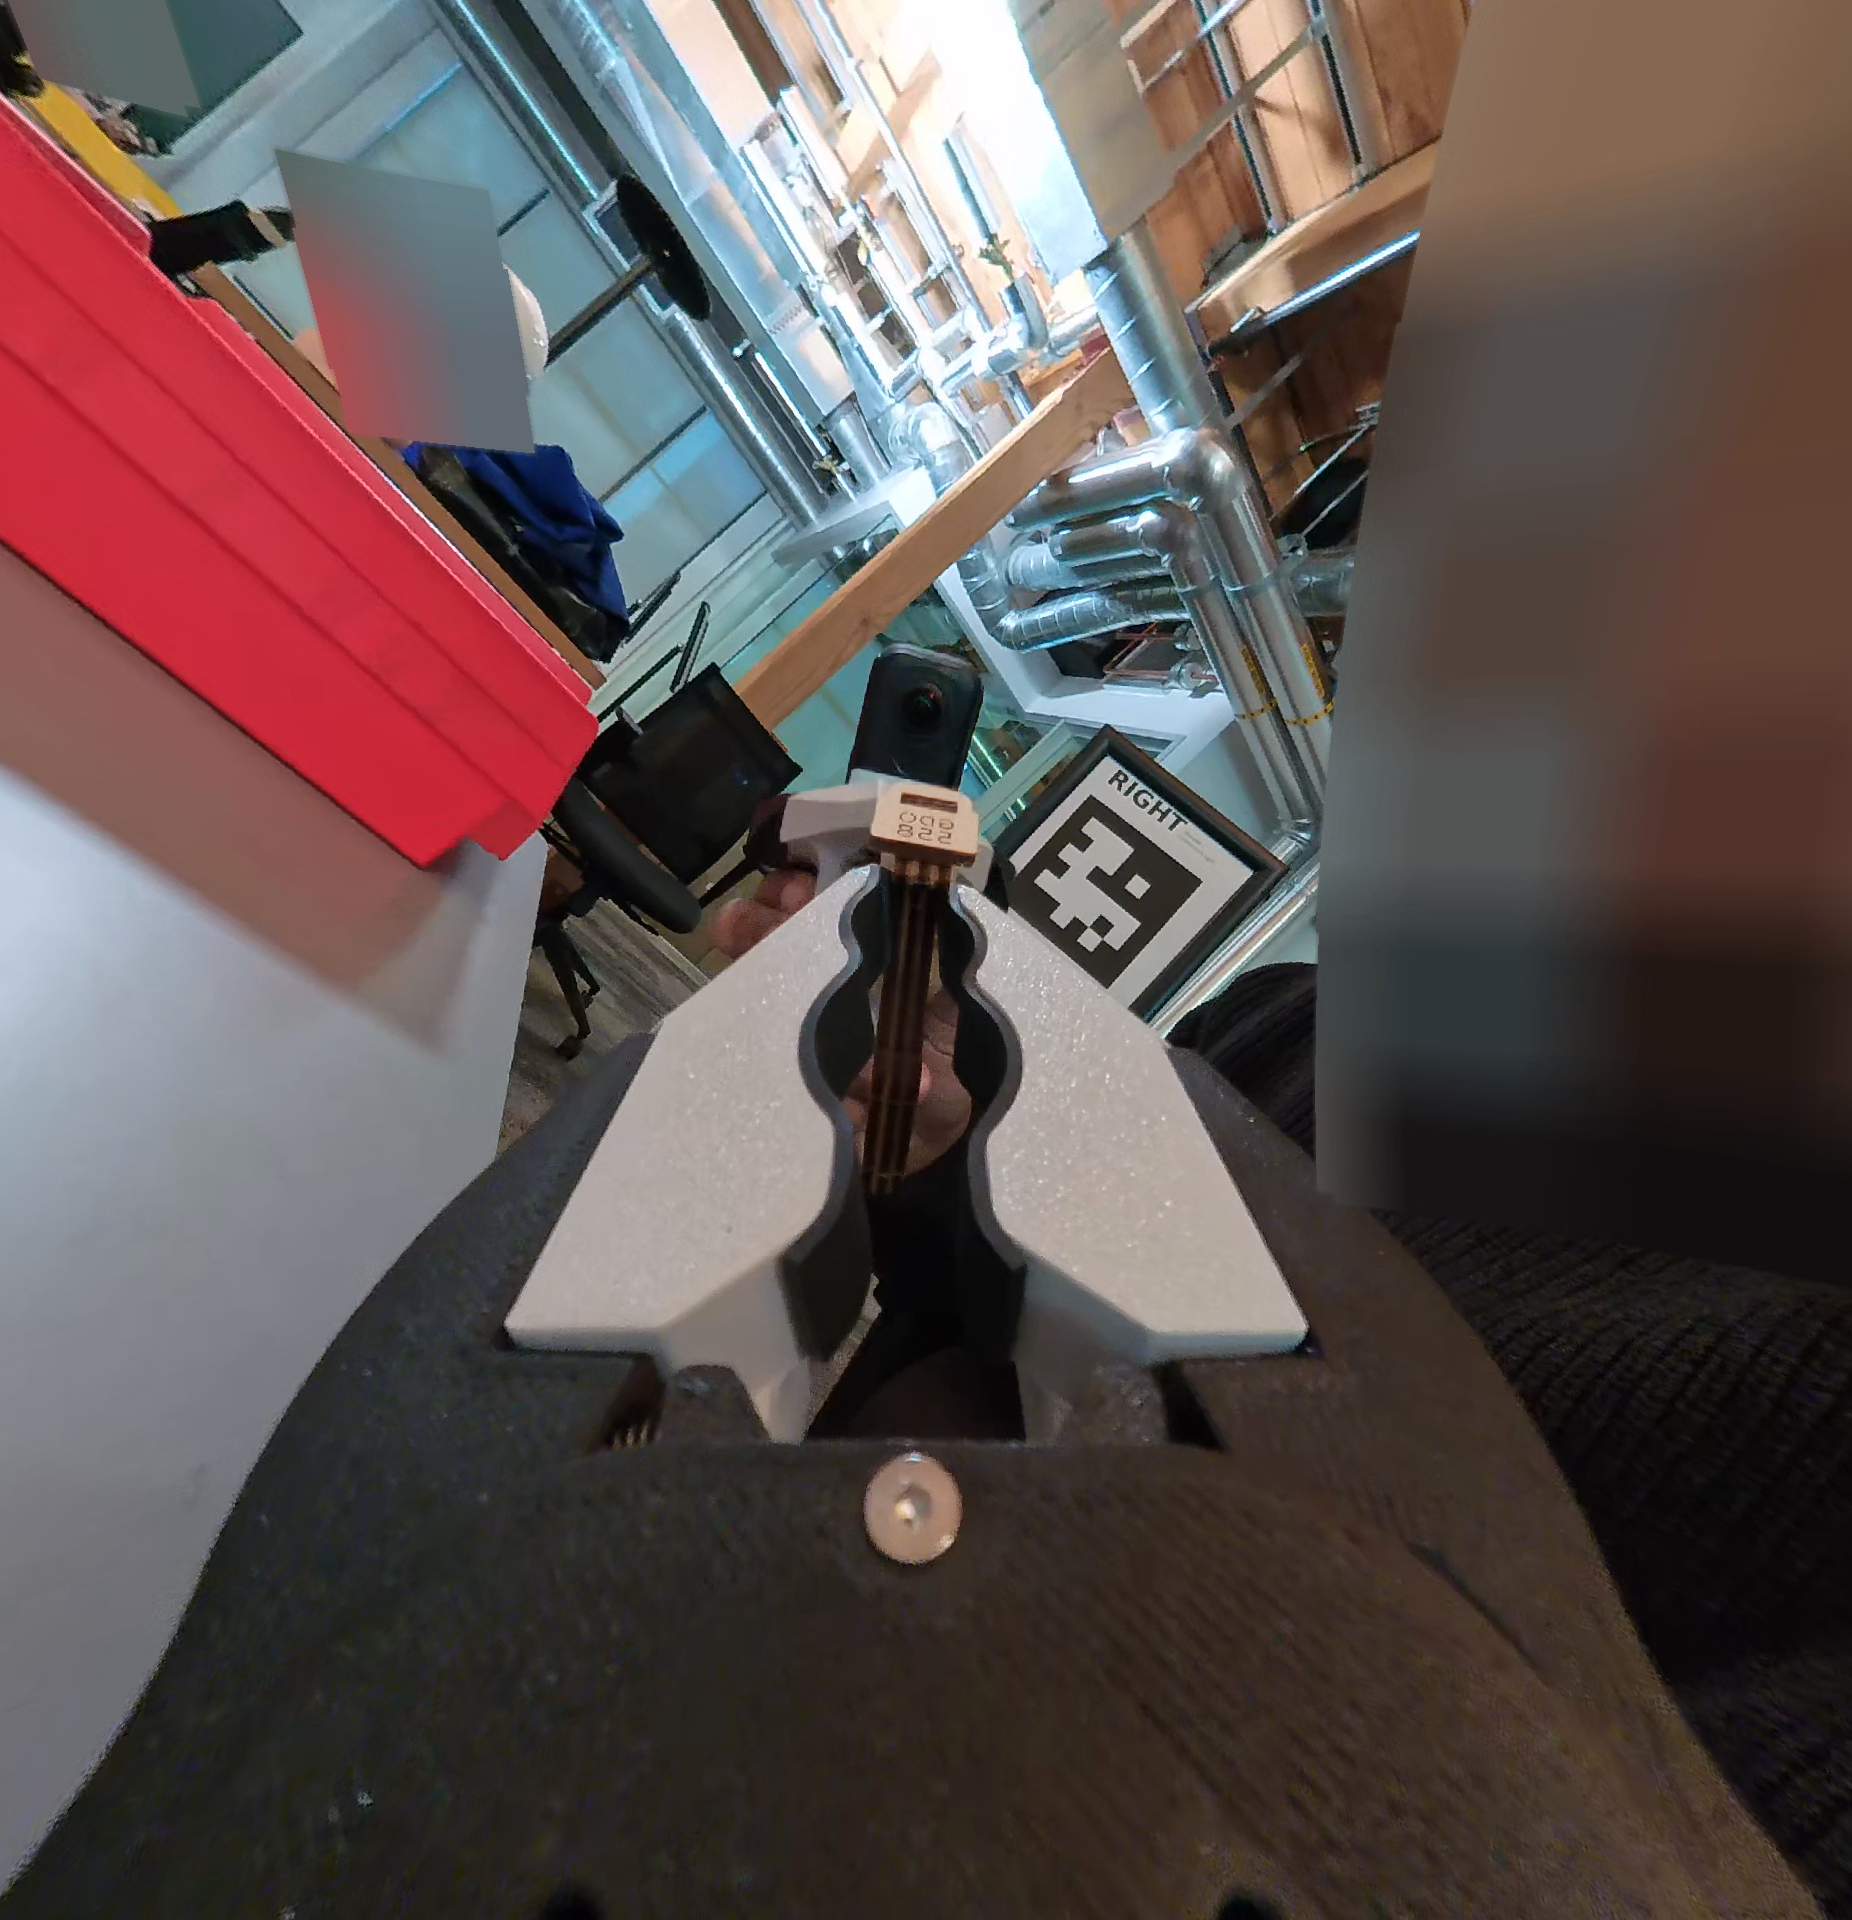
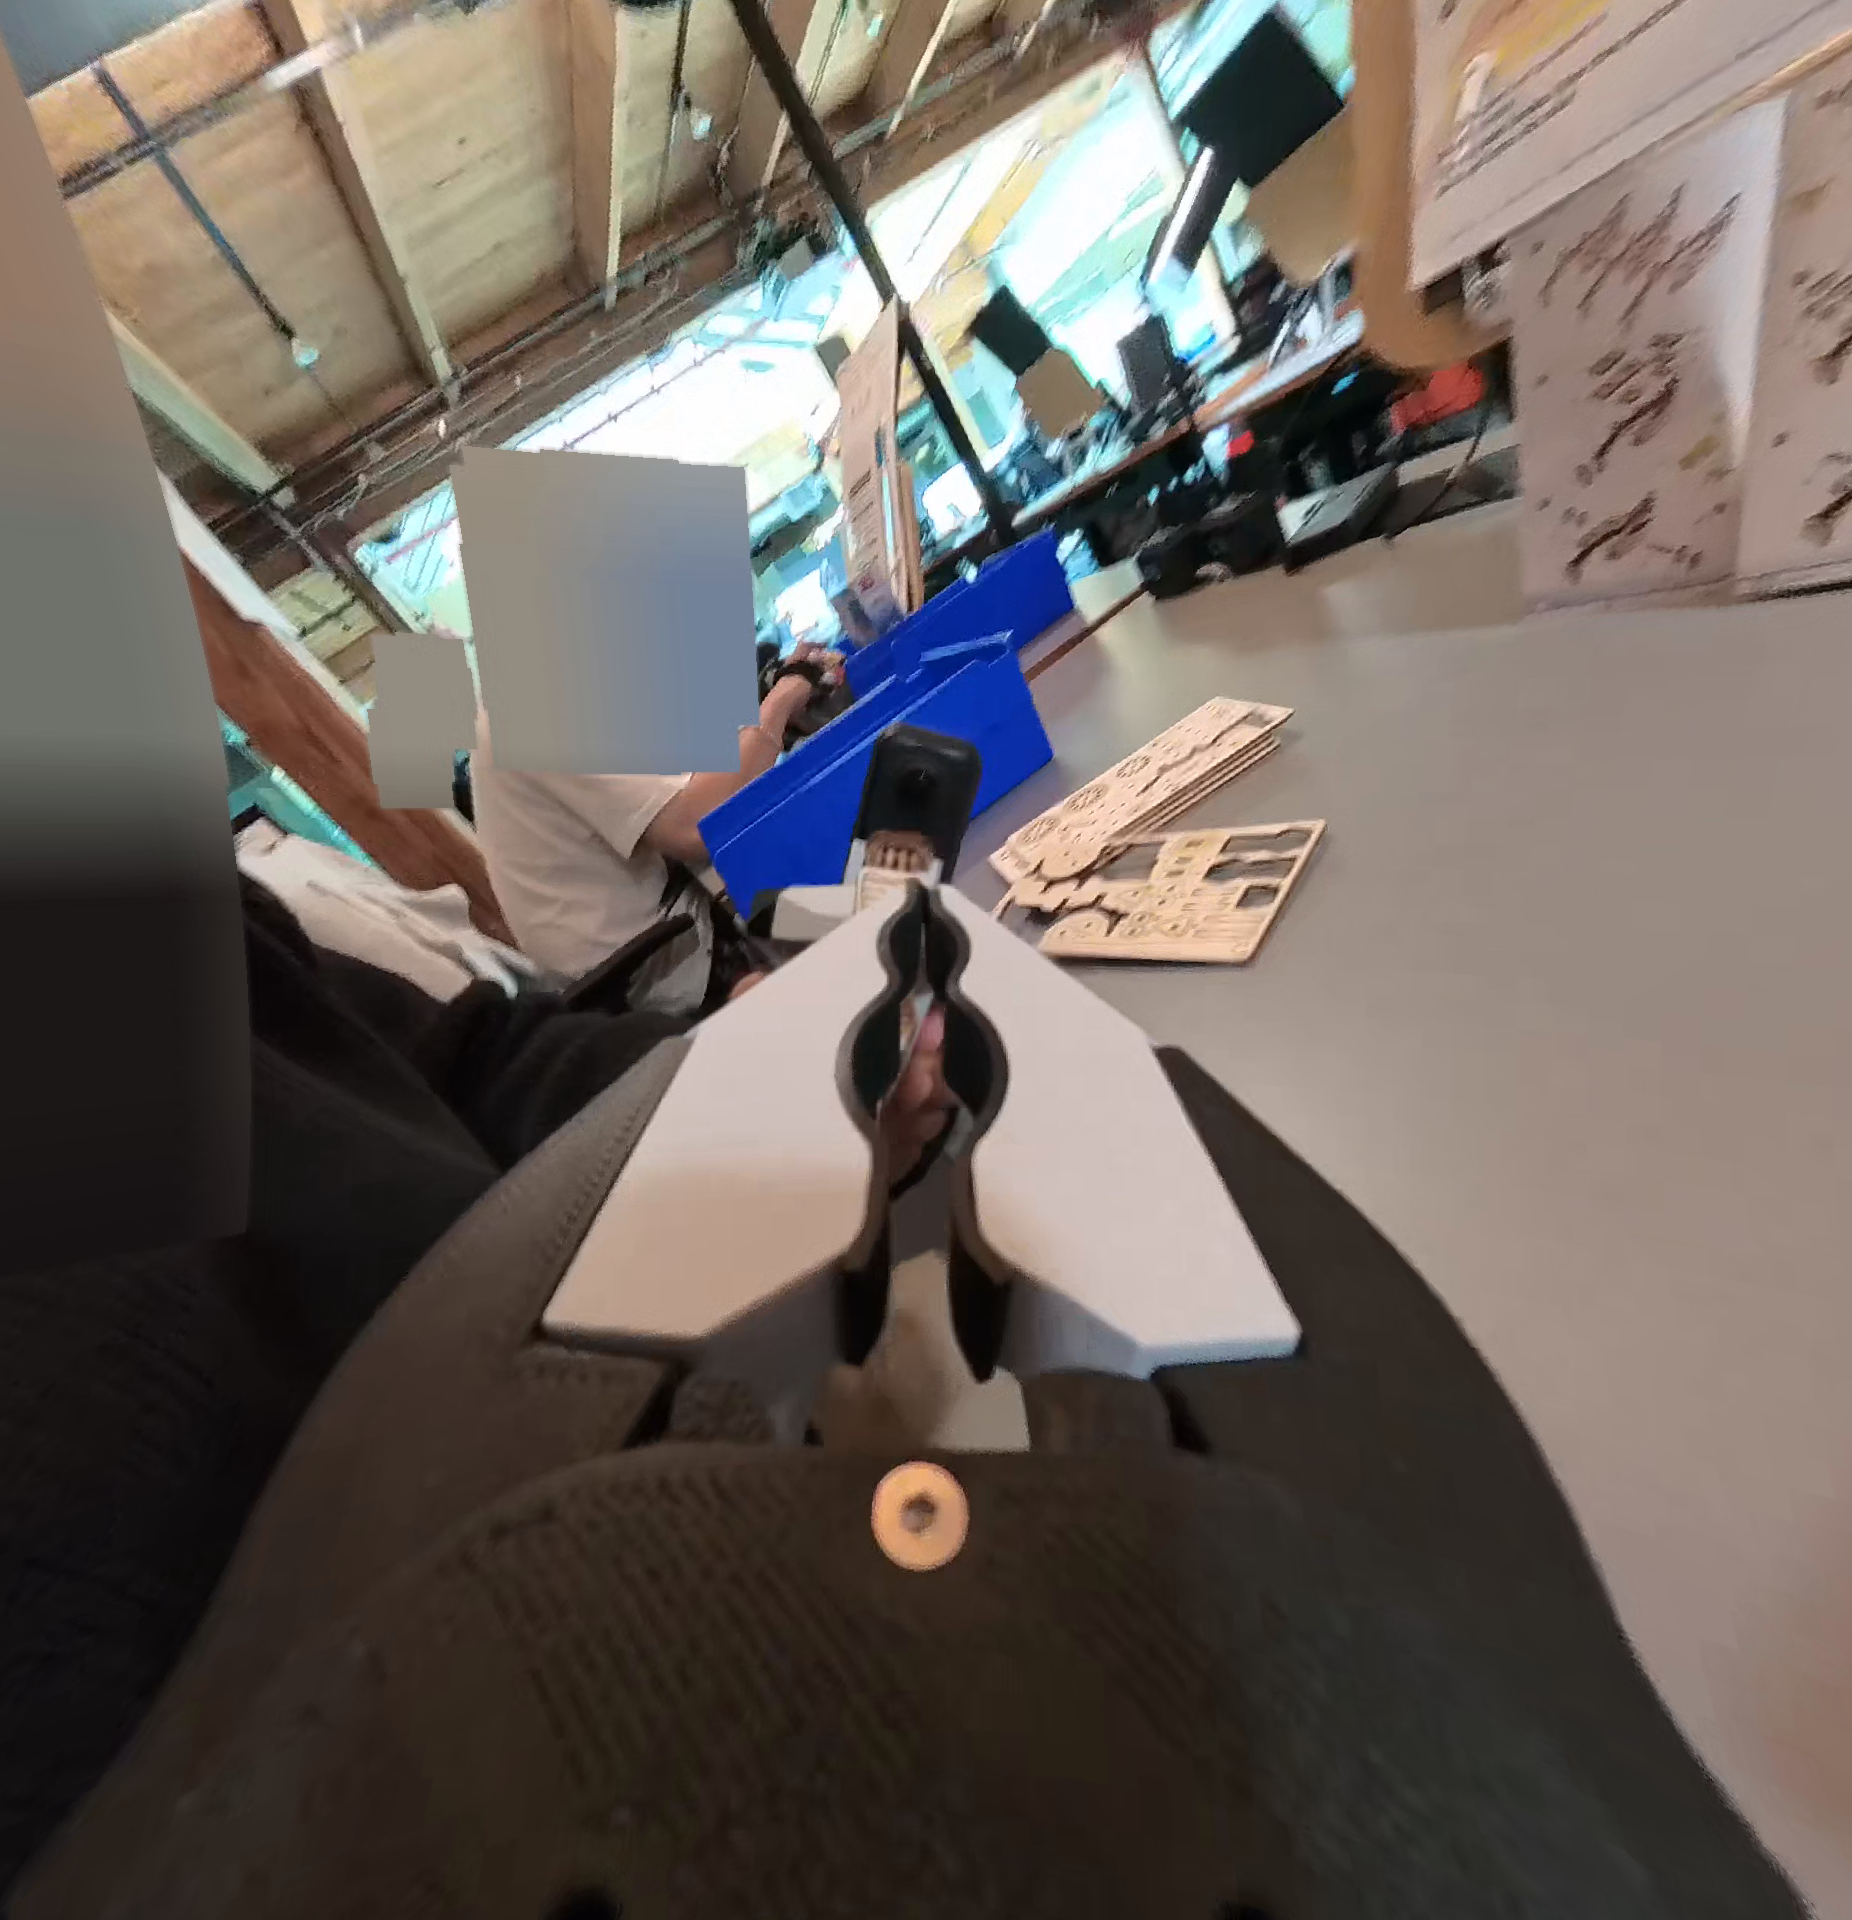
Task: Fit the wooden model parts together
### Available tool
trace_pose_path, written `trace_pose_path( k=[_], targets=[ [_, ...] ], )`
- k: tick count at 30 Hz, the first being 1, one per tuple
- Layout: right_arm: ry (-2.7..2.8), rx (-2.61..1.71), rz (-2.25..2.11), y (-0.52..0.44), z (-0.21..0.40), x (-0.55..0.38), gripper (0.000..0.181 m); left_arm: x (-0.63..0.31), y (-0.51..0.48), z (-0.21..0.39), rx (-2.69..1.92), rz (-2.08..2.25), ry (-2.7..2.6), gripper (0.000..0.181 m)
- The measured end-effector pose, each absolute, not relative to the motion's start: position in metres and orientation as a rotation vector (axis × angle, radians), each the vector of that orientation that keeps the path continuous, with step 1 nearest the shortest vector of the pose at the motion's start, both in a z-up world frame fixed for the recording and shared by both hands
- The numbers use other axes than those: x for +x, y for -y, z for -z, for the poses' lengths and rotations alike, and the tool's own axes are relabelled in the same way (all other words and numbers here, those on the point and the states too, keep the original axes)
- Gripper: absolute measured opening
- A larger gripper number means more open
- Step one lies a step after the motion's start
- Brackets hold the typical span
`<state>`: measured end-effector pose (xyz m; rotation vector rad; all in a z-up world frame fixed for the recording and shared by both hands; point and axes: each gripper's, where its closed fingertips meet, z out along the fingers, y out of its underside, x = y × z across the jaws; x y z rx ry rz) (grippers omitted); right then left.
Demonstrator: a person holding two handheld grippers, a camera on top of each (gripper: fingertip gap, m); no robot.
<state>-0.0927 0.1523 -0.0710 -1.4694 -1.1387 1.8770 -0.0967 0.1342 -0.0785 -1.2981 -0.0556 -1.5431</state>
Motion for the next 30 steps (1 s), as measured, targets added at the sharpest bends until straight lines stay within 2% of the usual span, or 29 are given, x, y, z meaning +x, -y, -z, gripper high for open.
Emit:
trace_pose_path(
  k=[12, 15, 20, 25, 30],
  targets=[
    [1.049, -1.411, -1.96, -0.157, 0.058, -0.086, 0.0, -0.096, -0.134, 0.08, -1.316, 1.528, 0.043, 0.008],
    [1.171, -1.451, -1.941, -0.139, 0.072, -0.094, 0.0, -0.093, -0.134, 0.082, -1.319, 1.536, 0.046, 0.007],
    [1.041, -1.383, -1.901, -0.16, 0.055, -0.084, 0.0, -0.096, -0.134, 0.081, -1.319, 1.54, 0.054, 0.007],
    [1.181, -1.455, -1.898, -0.139, 0.073, -0.095, 0.0, -0.095, -0.136, 0.084, -1.322, 1.552, 0.07, 0.008],
    [1.083, -1.401, -1.92, -0.153, 0.058, -0.086, 0.0, -0.093, -0.135, 0.082, -1.327, 1.544, 0.049, 0.008]
  ],
)
